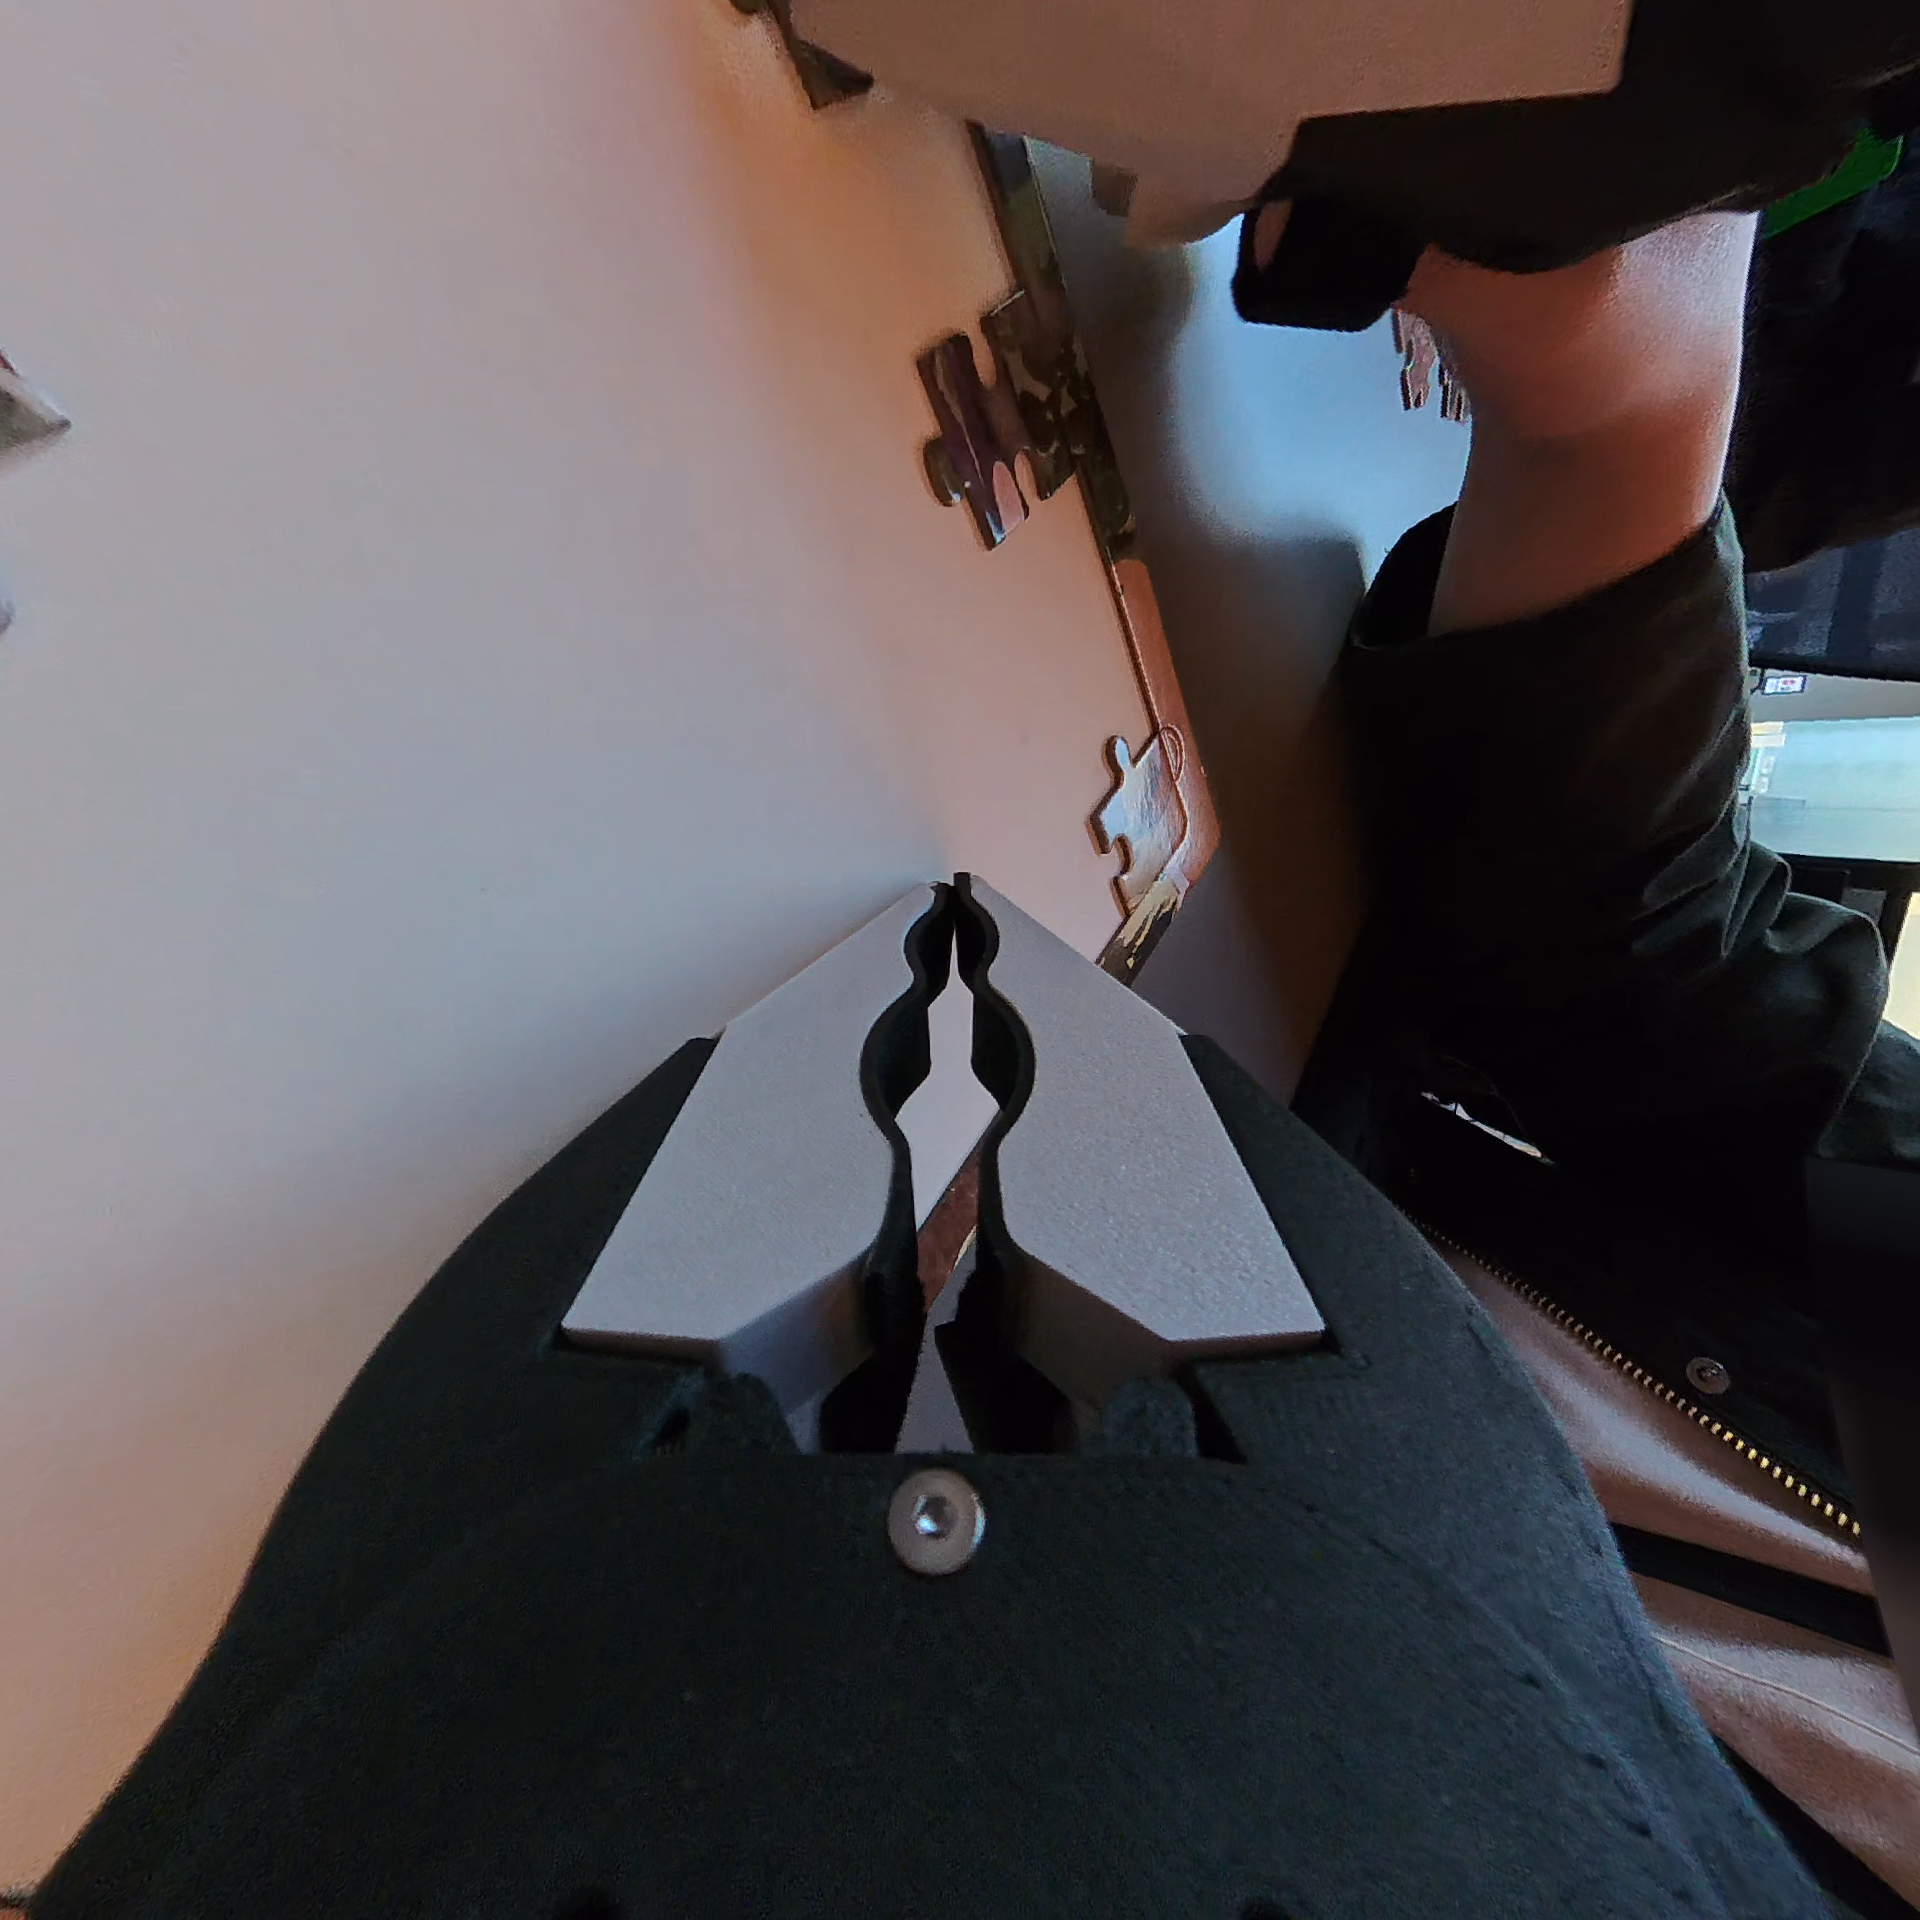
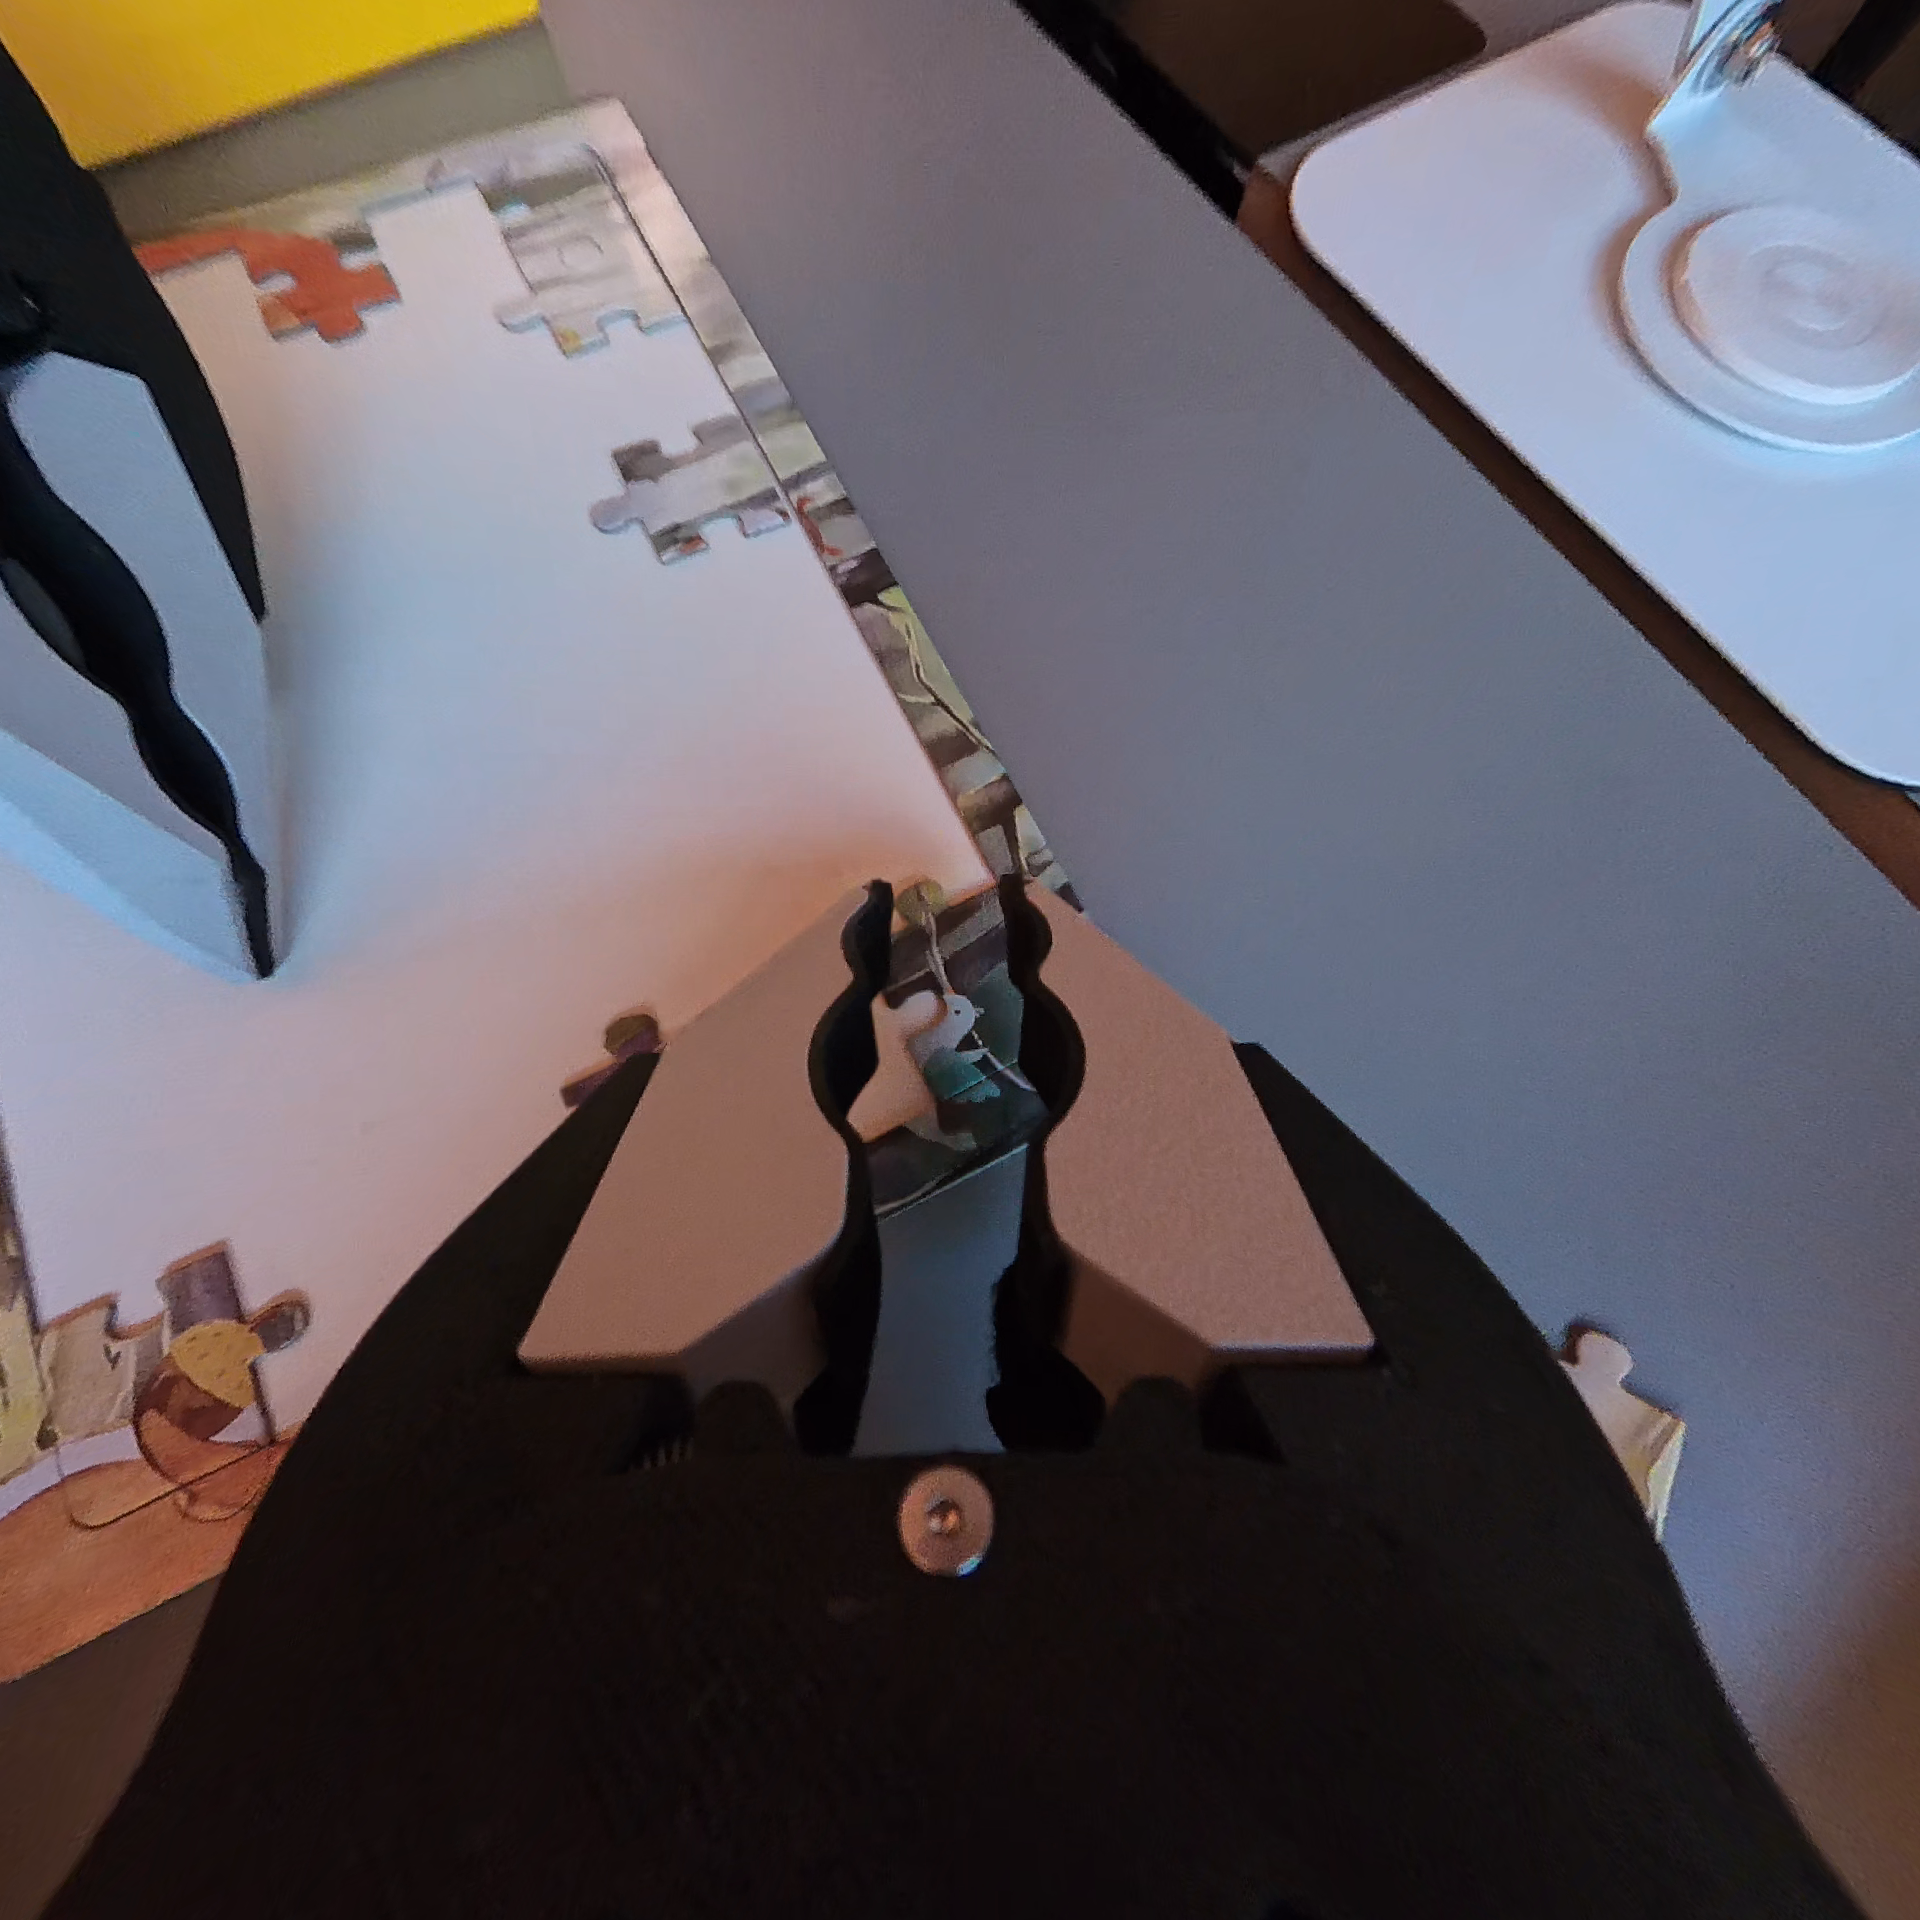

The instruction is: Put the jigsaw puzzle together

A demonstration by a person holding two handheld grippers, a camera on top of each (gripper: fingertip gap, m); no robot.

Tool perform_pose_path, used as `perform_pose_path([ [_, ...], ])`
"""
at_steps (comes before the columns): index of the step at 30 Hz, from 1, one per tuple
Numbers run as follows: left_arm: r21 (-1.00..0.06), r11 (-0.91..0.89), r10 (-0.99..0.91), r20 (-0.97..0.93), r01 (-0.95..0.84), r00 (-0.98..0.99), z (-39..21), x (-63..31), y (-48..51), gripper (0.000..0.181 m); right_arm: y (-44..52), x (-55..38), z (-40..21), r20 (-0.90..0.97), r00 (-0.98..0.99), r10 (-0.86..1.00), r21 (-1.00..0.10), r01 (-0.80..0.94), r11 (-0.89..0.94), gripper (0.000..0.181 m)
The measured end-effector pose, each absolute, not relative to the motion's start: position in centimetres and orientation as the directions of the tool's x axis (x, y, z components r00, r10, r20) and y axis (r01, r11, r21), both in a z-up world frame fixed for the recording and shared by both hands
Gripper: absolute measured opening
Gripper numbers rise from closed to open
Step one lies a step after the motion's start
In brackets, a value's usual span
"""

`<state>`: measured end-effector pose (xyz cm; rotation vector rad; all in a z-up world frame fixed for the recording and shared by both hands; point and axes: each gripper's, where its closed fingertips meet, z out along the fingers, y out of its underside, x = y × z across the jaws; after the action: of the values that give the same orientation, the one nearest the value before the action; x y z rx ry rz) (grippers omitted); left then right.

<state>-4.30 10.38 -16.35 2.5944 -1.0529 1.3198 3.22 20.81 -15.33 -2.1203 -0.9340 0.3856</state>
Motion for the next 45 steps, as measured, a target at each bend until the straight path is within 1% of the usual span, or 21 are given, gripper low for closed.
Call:
perform_pose_path([
  [8,-0.252,-0.766,-0.553,0.727,-0.591,0.407,-16.4,-4.4,10.3,0.000,20.9,6.8,-10.9,0.008,0.750,0.661,-0.825,0.378,-0.419,0.022],
  [12,-0.253,-0.768,-0.553,0.727,-0.589,0.408,-16.4,-4.4,10.3,0.000,20.2,9.0,-7.3,0.083,0.776,0.626,-0.843,0.390,-0.371,0.023],
  [16,-0.264,-0.773,-0.553,0.727,-0.577,0.407,-16.4,-4.1,10.4,0.000,18.4,11.5,-0.1,0.199,0.812,0.549,-0.889,0.386,-0.248,0.023],
  [23,-0.302,-0.762,-0.584,0.702,-0.573,0.407,-16.3,-3.5,10.5,0.000,11.9,17.0,12.1,0.316,0.893,0.321,-0.943,0.332,0.006,0.022],
  [26,-0.363,-0.737,-0.631,0.670,-0.570,0.390,-15.3,-3.4,10.7,0.000,9.1,18.4,15.3,0.323,0.912,0.252,-0.946,0.308,0.097,0.022],
  [28,-0.437,-0.736,-0.634,0.712,-0.517,0.301,-11.8,-2.7,10.5,0.000,7.8,18.9,16.9,0.325,0.921,0.215,-0.943,0.298,0.151,0.022],
  [30,-0.556,-0.715,-0.677,0.703,-0.423,0.220,-7.0,-2.8,11.0,0.000,7.0,19.0,18.1,0.326,0.926,0.191,-0.935,0.287,0.207,0.023],
  [32,-0.713,-0.620,-0.784,0.583,-0.327,0.214,-2.1,-4.3,12.2,0.000,6.6,18.8,19.0,0.324,0.929,0.179,-0.926,0.272,0.262,0.024],
  [34,-0.859,-0.454,-0.880,0.390,-0.239,0.269,2.9,-7.2,13.6,0.000,6.5,18.7,19.5,0.318,0.933,0.169,-0.919,0.259,0.298,0.027],
  [36,-0.945,-0.267,-0.901,0.175,-0.188,0.398,6.9,-11.2,15.1,0.000,6.6,18.5,19.5,0.317,0.932,0.177,-0.916,0.253,0.310,0.032],
  [37,-0.966,-0.188,-0.872,0.080,-0.179,0.483,8.4,-13.6,15.9,0.002,6.7,18.4,19.4,0.315,0.931,0.184,-0.916,0.248,0.314,0.035],
  [39,-0.982,-0.043,-0.769,-0.083,-0.182,0.634,10.2,-18.6,17.2,0.014,6.9,18.3,19.2,0.299,0.933,0.200,-0.921,0.227,0.315,0.036],
  [41,-0.978,0.080,-0.653,-0.196,-0.190,0.732,11.4,-23.1,17.9,0.019,7.2,18.2,19.1,0.279,0.936,0.214,-0.928,0.206,0.310,0.037],
  [42,-0.976,0.090,-0.604,-0.212,-0.198,0.769,11.6,-25.1,18.4,0.018,7.4,18.2,19.0,0.273,0.937,0.218,-0.930,0.199,0.309,0.037],
  [43,-0.977,0.045,-0.576,-0.197,-0.210,0.794,11.2,-26.8,18.8,0.019,7.5,18.1,18.9,0.269,0.938,0.220,-0.931,0.195,0.310,0.037],
  [45,-0.964,-0.132,-0.562,-0.119,-0.231,0.818,8.6,-29.6,19.5,0.036,8.0,17.9,18.6,0.266,0.937,0.227,-0.933,0.191,0.305,0.037],
])
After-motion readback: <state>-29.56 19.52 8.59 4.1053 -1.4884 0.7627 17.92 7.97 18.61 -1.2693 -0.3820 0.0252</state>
